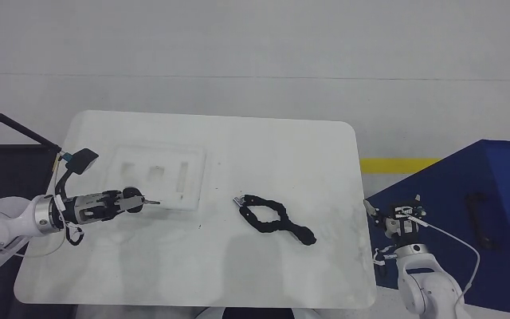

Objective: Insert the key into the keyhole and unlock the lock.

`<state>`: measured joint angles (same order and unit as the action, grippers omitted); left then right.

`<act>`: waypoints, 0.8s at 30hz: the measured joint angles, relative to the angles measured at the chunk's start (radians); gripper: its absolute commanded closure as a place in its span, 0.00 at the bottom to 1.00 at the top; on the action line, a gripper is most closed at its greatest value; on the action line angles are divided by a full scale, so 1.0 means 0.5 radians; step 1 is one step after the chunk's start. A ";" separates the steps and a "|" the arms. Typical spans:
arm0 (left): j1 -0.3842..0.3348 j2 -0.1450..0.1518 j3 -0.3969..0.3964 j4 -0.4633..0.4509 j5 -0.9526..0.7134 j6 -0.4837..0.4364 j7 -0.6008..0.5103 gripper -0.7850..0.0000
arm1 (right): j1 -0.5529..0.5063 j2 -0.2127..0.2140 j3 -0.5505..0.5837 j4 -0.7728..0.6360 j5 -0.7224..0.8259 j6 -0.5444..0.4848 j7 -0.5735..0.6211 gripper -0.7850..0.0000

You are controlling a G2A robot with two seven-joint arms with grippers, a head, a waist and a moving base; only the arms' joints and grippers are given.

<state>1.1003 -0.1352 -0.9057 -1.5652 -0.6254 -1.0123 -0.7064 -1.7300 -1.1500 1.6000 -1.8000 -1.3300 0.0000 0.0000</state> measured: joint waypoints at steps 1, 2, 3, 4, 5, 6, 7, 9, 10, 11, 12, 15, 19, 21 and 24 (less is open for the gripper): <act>0.000 0.000 0.000 0.000 0.000 0.000 0.000 1.00 | 0.000 0.000 0.000 0.000 0.000 0.000 0.000 0.00; 0.000 0.000 0.000 0.000 0.000 0.000 0.000 1.00 | 0.000 0.000 0.000 0.000 0.000 0.000 0.000 0.00; 0.000 0.000 0.000 0.000 0.000 0.000 0.000 1.00 | 0.000 0.000 0.000 0.000 0.000 0.000 0.000 0.00; 0.001 -0.001 0.000 -0.002 -0.002 0.002 0.002 1.00 | 0.000 0.000 0.000 0.000 0.000 0.000 0.000 0.00; 0.005 -0.004 0.000 -0.012 -0.019 0.012 0.019 1.00 | 0.000 0.000 0.000 0.000 0.000 0.000 0.000 0.00; 0.010 -0.010 -0.001 -0.020 -0.057 0.020 0.051 1.00 | 0.000 0.000 0.000 0.000 0.000 0.000 0.000 0.00; 0.023 -0.016 -0.001 -0.027 -0.128 0.014 0.092 1.00 | 0.000 0.000 0.000 0.000 0.000 0.000 0.000 0.00; 0.044 -0.024 -0.001 -0.036 -0.254 0.001 0.102 1.00 | 0.000 0.000 0.000 0.000 0.000 0.000 0.000 0.00; 0.058 -0.029 -0.002 -0.040 -0.354 -0.001 0.080 1.00 | 0.000 0.000 0.000 0.000 0.000 0.000 0.000 0.00; 0.069 -0.034 -0.004 -0.042 -0.445 -0.001 0.051 1.00 | 0.000 0.000 0.000 0.000 0.000 0.000 0.000 0.00; 0.079 -0.038 -0.006 -0.041 -0.545 -0.001 0.010 1.00 | 0.000 0.000 0.000 0.000 0.000 0.000 0.000 0.00; 0.089 -0.049 -0.030 -0.006 -0.850 0.011 -0.204 1.00 | 0.000 0.000 0.000 0.000 0.000 0.000 0.000 0.00; 0.080 -0.055 -0.068 -0.005 -0.945 0.104 -0.307 1.00 | 0.000 0.000 0.000 0.000 0.000 0.000 0.000 0.00; 0.080 -0.055 -0.068 -0.006 -0.942 0.104 -0.307 1.00 | 0.000 0.000 0.000 0.000 0.000 0.000 0.000 0.00; 0.080 -0.055 -0.067 -0.005 -0.941 0.102 -0.305 1.00 | 0.000 0.000 0.000 0.000 0.000 0.000 0.000 0.00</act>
<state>1.1403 -0.1627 -0.9391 -1.5679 -1.0958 -0.9613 -0.8589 -1.7300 -1.1500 1.5998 -1.8002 -1.3300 -0.0001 0.0001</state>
